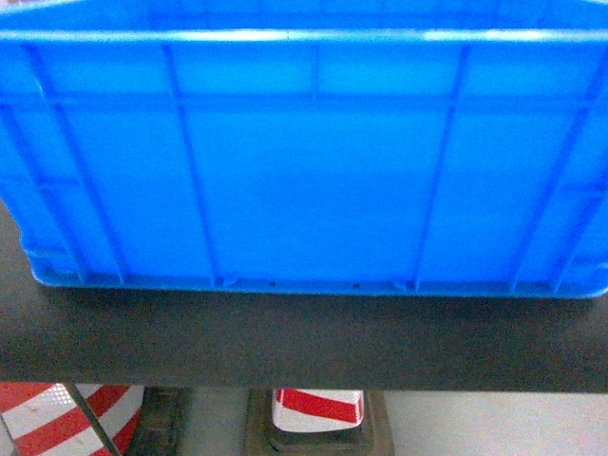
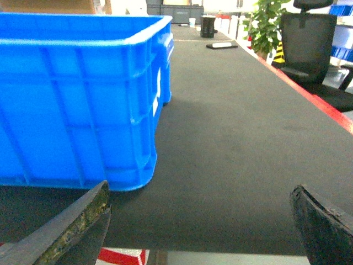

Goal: Place box next to blue box on left shelf

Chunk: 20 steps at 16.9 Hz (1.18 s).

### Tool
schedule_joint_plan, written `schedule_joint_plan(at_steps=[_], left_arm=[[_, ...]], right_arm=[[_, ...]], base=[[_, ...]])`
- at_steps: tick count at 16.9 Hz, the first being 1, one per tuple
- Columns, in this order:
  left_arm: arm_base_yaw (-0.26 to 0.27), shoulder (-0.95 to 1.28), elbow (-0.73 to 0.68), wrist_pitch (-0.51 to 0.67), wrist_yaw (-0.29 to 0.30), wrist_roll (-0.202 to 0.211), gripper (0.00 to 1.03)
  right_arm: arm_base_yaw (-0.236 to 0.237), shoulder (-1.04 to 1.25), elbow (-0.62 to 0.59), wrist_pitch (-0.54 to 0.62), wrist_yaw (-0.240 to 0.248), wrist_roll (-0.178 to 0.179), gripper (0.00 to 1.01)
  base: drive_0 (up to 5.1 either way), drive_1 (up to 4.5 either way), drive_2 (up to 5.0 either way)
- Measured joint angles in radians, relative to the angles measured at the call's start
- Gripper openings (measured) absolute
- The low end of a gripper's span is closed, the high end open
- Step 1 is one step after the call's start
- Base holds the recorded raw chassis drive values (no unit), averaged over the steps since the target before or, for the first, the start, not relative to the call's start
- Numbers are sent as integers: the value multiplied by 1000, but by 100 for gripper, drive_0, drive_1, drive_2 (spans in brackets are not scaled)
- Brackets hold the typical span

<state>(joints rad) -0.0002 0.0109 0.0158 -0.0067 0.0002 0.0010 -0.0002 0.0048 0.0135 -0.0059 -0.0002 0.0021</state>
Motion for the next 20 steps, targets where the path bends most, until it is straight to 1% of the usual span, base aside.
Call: schedule_joint_plan(at_steps=[20], left_arm=[[0, 0, 0, 2, -1, 0, 98]], right_arm=[[0, 0, 0, 0, 0, 0, 98]], base=[[0, 0, 0]])
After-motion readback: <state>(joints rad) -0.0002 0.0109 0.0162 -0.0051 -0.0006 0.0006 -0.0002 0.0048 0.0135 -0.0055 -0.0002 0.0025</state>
